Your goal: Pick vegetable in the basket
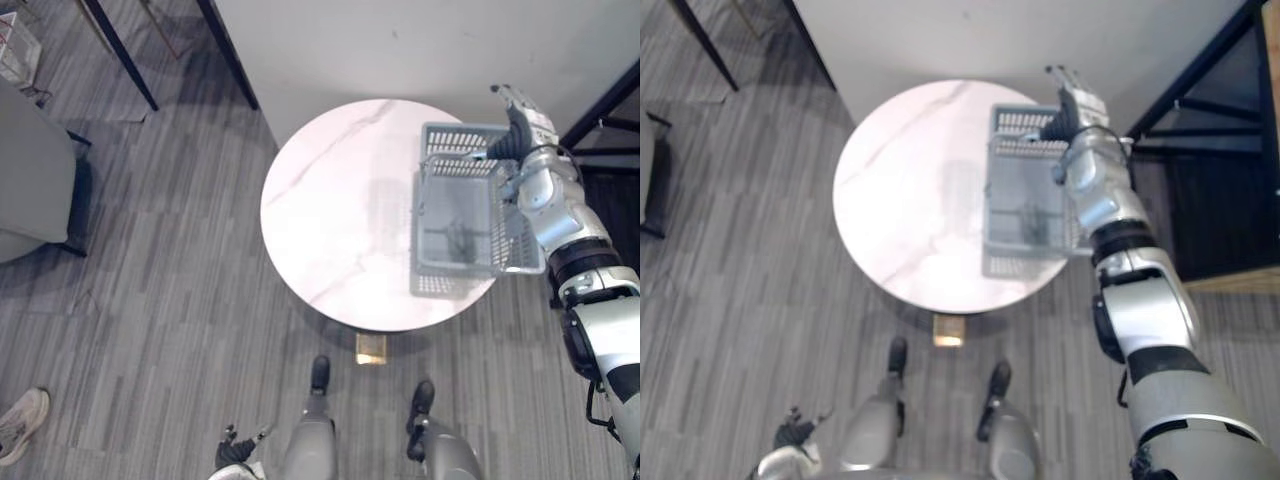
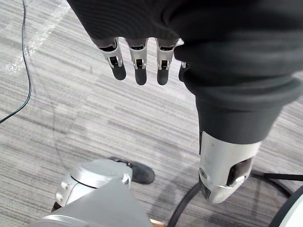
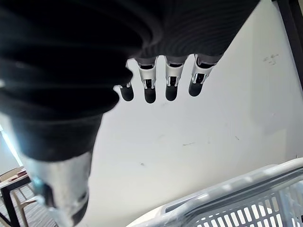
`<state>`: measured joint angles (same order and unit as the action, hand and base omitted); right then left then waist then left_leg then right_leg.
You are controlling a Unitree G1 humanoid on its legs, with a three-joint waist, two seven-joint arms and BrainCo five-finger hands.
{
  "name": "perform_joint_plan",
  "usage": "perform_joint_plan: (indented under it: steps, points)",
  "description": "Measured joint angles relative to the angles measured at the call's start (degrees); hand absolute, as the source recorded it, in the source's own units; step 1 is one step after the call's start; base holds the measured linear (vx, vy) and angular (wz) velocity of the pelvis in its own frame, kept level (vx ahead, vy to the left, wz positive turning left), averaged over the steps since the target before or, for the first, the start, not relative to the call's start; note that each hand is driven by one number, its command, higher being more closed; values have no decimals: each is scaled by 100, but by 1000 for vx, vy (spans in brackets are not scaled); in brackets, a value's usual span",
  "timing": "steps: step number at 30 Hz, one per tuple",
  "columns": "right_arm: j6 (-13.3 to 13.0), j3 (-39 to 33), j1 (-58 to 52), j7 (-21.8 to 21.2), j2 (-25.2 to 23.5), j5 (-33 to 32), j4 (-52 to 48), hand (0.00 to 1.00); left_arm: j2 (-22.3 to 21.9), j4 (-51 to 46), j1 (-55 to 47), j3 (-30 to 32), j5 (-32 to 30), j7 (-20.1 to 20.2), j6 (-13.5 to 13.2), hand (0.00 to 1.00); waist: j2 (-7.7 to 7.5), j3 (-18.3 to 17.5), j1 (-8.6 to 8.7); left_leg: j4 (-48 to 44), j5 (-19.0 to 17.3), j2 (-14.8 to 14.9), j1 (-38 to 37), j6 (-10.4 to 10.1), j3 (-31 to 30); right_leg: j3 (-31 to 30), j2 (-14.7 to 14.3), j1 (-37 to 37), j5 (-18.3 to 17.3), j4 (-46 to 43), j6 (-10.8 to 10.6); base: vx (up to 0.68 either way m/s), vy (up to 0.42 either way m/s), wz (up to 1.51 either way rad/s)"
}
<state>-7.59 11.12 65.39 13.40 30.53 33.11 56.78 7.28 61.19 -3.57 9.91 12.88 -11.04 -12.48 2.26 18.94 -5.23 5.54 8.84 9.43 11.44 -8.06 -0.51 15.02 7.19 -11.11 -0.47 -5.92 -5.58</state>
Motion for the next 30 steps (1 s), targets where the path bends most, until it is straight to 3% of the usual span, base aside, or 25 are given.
perform_joint_plan:
  steps: [11, 30]
  points:
    - [116, -188, 191, 75, 256, -209, 290, 0, 5, -79, 166, -200, 40, -54, -79, 0, 186, 116, 10, 36, 89, 13, 385, 6, -25, -26, 13, -471, -20, -234, 26, -28, 1, 1]
    - [113, -43, 113, 108, 263, -159, 378, 0, 0, -76, 247, -509, 40, -231, -127, 0, 279, 209, -5, 36, 138, 5, 557, 16, -79, -105, 20, -703, -24, -355, 28, 10, -1, 0]
